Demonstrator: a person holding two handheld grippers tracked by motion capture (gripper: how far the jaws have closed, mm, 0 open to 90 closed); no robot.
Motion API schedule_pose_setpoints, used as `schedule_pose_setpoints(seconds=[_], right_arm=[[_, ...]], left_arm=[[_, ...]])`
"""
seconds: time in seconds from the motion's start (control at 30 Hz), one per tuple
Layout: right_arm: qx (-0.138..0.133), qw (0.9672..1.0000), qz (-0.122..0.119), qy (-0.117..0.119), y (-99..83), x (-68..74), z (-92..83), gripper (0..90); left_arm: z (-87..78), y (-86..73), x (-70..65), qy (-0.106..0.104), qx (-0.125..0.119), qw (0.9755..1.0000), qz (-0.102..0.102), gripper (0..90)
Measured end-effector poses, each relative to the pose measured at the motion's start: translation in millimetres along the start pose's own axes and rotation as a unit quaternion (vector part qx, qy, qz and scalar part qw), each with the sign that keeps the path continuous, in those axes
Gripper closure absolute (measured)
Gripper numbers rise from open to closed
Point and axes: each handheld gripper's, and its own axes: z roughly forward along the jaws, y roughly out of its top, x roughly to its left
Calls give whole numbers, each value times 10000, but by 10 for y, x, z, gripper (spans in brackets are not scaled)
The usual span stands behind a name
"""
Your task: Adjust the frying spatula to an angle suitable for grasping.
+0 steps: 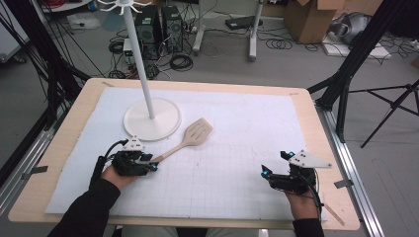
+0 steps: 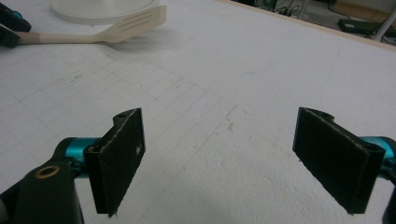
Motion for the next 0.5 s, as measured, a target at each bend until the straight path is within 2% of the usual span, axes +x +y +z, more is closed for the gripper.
schedule_pose_setpoints(seconds=[0.03,0.07,0.17,0.23,0.4,0.5], right_arm=[[0,10000,0,0,0,0,0,159],[-11,10000,-21,-4,3,3,4,160],[-1,10000,-37,6,4,5,6,161],[19,10000,-21,1,4,8,7,161],[9,10000,-25,-9,3,2,5,162],[22,10000,-8,-2,2,1,8,161]], left_arm=[[-3,-4,4,11,-5,10000,23,621],[-4,-6,5,-32,-20,10000,39,691],[-5,-11,1,-39,-27,9998,181,697],[-4,-15,11,-98,-56,9997,205,703],[-19,-25,19,-325,-130,9991,248,709],[-55,-21,2,-466,-266,9982,268,710]])
